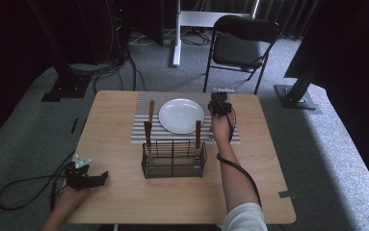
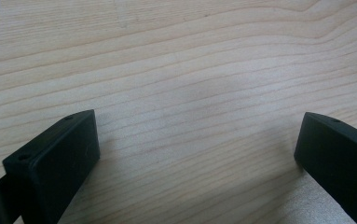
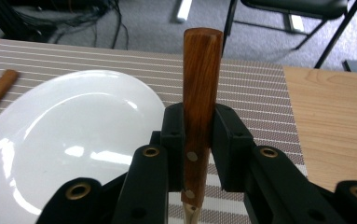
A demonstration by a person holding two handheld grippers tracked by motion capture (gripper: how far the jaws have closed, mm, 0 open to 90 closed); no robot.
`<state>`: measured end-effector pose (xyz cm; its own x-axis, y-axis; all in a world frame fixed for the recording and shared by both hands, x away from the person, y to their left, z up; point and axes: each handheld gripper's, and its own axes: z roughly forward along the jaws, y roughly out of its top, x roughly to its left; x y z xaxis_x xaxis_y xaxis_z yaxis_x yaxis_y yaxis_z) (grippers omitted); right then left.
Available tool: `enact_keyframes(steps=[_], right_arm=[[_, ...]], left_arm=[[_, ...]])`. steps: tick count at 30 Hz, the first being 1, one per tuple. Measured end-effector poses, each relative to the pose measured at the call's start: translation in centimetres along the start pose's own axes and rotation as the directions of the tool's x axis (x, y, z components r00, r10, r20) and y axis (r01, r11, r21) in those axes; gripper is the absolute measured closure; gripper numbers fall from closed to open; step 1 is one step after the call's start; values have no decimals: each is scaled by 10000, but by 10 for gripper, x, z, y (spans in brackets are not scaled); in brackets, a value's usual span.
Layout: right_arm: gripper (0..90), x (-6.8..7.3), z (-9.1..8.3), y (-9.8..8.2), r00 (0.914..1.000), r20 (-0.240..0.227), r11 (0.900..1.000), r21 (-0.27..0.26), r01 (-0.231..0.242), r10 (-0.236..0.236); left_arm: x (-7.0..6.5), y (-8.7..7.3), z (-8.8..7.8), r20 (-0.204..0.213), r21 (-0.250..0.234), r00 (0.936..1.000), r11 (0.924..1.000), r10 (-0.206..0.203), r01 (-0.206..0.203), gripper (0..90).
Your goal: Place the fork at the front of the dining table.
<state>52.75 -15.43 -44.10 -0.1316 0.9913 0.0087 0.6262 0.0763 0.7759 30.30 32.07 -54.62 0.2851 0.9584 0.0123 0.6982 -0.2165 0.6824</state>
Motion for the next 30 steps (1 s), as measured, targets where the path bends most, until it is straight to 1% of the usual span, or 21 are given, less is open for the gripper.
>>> enact_keyframes(steps=[1,3,4,6,9,11,12,13,14,19,20,21,22,25,26,28,29,30], right_arm=[[756,-1,4,2,10000,79,10000,96,-9,8],[756,-2,13,5,9999,93,9996,281,-61,58],[756,-3,17,6,9998,144,9992,378,-160,155],[756,-5,27,7,9995,106,9979,576,-289,284],[756,-7,42,8,9992,69,9940,1026,-390,385],[756,-9,51,7,9983,28,9900,1281,-586,587],[756,-9,51,7,9983,28,9900,1281,-586,587],[756,-10,55,7,9977,28,9880,1389,-677,680],[756,-11,67,6,9971,30,9813,1771,-757,763],[755,-12,88,2,9952,151,9707,2200,-972,963],[755,-12,92,1,9948,158,9685,2276,-1012,1002],[755,-12,92,1,9948,158,9685,2276,-1012,1002],[755,-13,98,-2,9944,183,9652,2394,-1054,1041],[755,-13,100,-2,9938,186,9637,2429,-1105,1092],[754,-13,107,-6,9935,279,9552,2730,-1142,1108],[753,-14,112,-9,9925,360,9464,2988,-1225,1170],[753,-14,113,-10,9923,361,9484,2918,-1241,1187],[752,-13,113,-11,9934,393,9516,2852,-1149,1082]], left_arm=[[0,0,0,-1,-1,10000,10000,1,-1,0],[0,0,0,-2,-1,10000,10000,0,0,0],[0,0,0,0,-1,10000,10000,0,0,0],[0,0,0,-1,0,10000,10000,1,-1,0],[0,0,0,0,0,10000,10000,2,-2,0],[0,0,0,0,-2,10000,10000,1,-1,0],[0,0,0,0,-2,10000,10000,1,-1,0],[0,0,0,-2,1,10000,10000,4,-4,0],[0,0,0,0,1,10000,10000,1,-1,0],[0,0,0,1,6,10000,10000,7,-7,0],[0,0,0,-1,0,10000,10000,0,0,0],[0,0,0,-2,13,10000,10000,17,-17,0],[0,0,0,-4,19,10000,10000,24,-24,0],[0,0,0,0,10,10000,10000,14,-14,0],[0,0,0,0,14,10000,10000,17,-17,0],[0,0,0,-2,13,10000,10000,17,-17,0],[0,0,0,-1,1,10000,10000,2,-2,0],[0,0,0,-1,-2,10000,10000,0,0,0]])
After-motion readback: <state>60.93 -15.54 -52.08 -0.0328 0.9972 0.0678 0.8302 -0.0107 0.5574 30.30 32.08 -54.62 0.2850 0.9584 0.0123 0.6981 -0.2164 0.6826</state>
